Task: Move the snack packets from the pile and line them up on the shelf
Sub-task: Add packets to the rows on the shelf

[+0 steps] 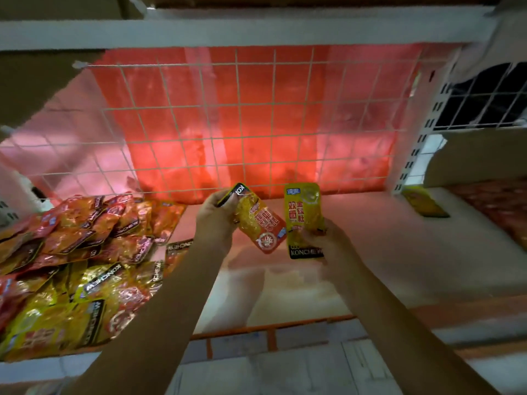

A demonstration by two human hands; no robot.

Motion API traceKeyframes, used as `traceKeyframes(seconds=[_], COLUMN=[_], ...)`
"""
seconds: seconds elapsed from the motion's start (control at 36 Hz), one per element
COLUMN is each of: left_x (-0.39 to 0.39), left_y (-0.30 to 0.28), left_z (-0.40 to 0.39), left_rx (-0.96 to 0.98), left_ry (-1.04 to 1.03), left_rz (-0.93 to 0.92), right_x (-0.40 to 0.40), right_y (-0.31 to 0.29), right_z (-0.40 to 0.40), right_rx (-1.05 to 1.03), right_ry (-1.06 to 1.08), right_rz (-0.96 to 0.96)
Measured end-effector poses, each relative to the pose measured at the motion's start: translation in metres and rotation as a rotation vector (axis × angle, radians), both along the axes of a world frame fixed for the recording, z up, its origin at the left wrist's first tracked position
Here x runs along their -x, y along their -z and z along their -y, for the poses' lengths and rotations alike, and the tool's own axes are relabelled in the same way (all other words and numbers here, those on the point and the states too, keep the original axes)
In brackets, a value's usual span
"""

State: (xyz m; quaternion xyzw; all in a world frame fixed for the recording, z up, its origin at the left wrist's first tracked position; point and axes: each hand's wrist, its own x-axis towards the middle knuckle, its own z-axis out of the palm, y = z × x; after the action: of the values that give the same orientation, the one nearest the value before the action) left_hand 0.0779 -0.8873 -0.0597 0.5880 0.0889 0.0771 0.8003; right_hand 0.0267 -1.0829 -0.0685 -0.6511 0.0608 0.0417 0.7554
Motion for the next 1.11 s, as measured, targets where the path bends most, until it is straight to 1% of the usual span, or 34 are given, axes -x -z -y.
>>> traceKeyframes(seconds=[0.03,0.11,0.17,0.25,0.31,0.39,0.5,0.58,0.64,0.72,0.78,0.89,1.0,1.06,1.11], left_x=[0.001,0.004,0.009,0.011,0.012,0.015,0.018,0.02,0.023,0.023,0.022,0.021,0.019,0.02,0.02], left_y=[0.002,0.0,0.0,0.003,0.004,0.003,0.003,0.003,0.003,0.006,0.009,0.016,0.016,0.015,0.015], left_z=[0.011,0.048,0.074,0.102,0.117,0.135,0.161,0.191,0.214,0.242,0.255,0.267,0.275,0.279,0.281], left_rx=[0.025,0.271,0.39,0.417,0.341,0.129,-0.209,-0.456,-0.551,-0.575,-0.543,-0.442,-0.371,-0.357,-0.348], left_ry=[0.032,0.046,0.079,0.131,0.196,0.335,0.634,0.802,0.849,0.774,0.704,0.586,0.493,0.449,0.404], left_rz=[-0.019,-0.067,-0.095,-0.12,-0.15,-0.227,-0.327,-0.323,-0.298,-0.265,-0.276,-0.31,-0.319,-0.324,-0.326], right_x=[0.004,0.012,0.013,0.011,0.008,0.007,0.009,0.008,0.005,-0.003,-0.011,-0.031,-0.044,-0.05,-0.054], right_y=[-0.001,0.001,0.002,0.002,0.002,0.0,0.004,0.011,0.013,0.015,0.014,0.012,0.005,0.009,0.013], right_z=[0.01,0.04,0.056,0.08,0.099,0.132,0.174,0.199,0.214,0.237,0.256,0.284,0.29,0.294,0.296], right_rx=[-0.001,-0.032,-0.065,-0.063,-0.034,-0.003,0.104,0.183,0.207,0.244,0.312,0.522,0.726,0.879,1.071], right_ry=[0.002,0.016,0.049,0.126,0.189,0.23,0.211,0.196,0.2,0.255,0.298,0.328,0.298,0.27,0.225], right_rz=[-0.001,-0.015,-0.012,0.005,0.022,0.049,0.031,0.018,0.012,0.023,0.037,-0.009,-0.022,-0.088,-0.115])
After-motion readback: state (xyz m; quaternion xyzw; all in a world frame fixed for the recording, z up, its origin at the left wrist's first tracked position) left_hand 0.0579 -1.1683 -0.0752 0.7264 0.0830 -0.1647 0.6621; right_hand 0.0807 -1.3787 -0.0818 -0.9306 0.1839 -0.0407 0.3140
